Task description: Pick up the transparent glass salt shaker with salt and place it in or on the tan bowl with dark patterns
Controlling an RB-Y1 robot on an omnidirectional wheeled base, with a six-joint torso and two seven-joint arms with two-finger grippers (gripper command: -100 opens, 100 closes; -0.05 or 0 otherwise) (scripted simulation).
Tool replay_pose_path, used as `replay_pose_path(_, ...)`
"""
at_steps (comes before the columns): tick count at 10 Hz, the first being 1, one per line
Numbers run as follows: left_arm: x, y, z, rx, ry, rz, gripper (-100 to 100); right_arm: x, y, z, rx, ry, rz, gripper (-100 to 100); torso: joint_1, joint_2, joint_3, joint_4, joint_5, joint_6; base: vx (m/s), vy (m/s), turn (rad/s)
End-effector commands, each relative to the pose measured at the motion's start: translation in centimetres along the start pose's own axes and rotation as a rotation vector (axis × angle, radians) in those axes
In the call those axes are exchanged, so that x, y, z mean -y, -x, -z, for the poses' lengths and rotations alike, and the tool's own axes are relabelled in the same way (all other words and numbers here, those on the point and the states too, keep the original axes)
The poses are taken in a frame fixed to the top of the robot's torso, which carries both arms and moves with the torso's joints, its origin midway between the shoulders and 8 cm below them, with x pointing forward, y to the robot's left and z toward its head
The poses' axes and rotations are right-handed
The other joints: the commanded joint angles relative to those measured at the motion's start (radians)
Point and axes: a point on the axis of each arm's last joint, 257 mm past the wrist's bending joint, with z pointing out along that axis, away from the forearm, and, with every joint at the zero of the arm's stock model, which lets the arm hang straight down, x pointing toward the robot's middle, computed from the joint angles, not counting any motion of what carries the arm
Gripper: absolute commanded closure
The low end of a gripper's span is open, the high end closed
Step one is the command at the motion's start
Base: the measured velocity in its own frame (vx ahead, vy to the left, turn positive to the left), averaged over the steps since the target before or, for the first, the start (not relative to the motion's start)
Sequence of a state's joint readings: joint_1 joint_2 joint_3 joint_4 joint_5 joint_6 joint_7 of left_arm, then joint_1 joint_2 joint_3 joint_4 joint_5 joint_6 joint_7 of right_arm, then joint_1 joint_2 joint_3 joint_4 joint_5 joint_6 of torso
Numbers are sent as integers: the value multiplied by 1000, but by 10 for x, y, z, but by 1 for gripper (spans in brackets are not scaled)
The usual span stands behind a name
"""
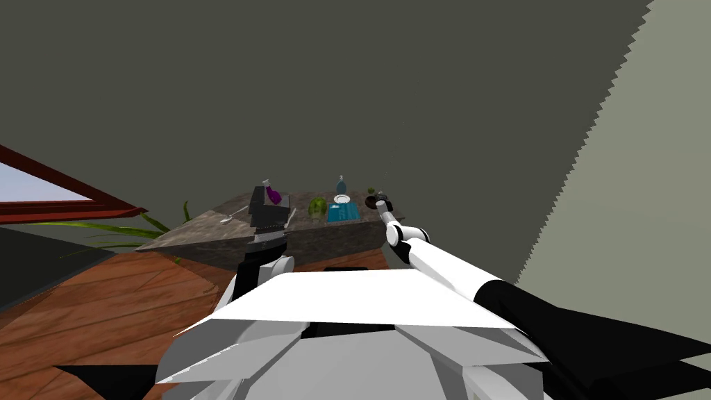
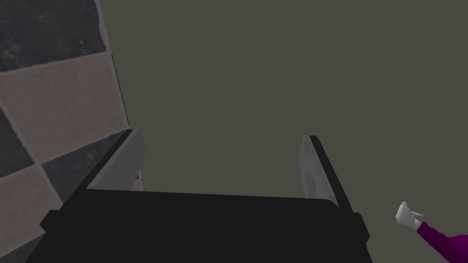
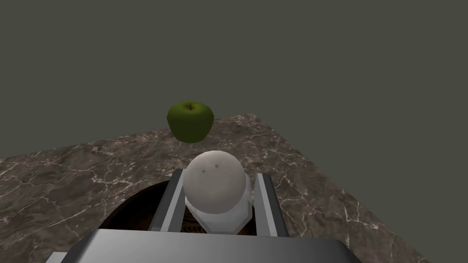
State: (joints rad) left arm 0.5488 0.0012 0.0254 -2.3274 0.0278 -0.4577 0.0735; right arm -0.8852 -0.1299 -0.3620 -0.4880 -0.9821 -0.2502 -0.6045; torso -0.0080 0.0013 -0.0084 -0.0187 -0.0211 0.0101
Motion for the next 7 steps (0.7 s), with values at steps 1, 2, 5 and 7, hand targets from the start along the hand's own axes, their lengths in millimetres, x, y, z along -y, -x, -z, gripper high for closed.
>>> replay_pose_path(1,0,0,0,0,0,0,0,17,-5,2,-2,-20,-26,100,0,0,0,0,0,0,67,1,-15)
replay_pose_path(2,0,0,0,0,0,0,0,12,-5,2,1,-11,-14,100,-1,1,0,0,-1,0,26,-1,13)
replay_pose_path(5,0,0,0,0,0,0,0,48,-7,5,14,-56,-27,100,0,3,1,0,0,0,50,5,-38)
replay_pose_path(7,0,0,0,0,0,0,0,46,-6,5,13,-52,-31,100,-1,4,2,0,-1,0,15,6,12)
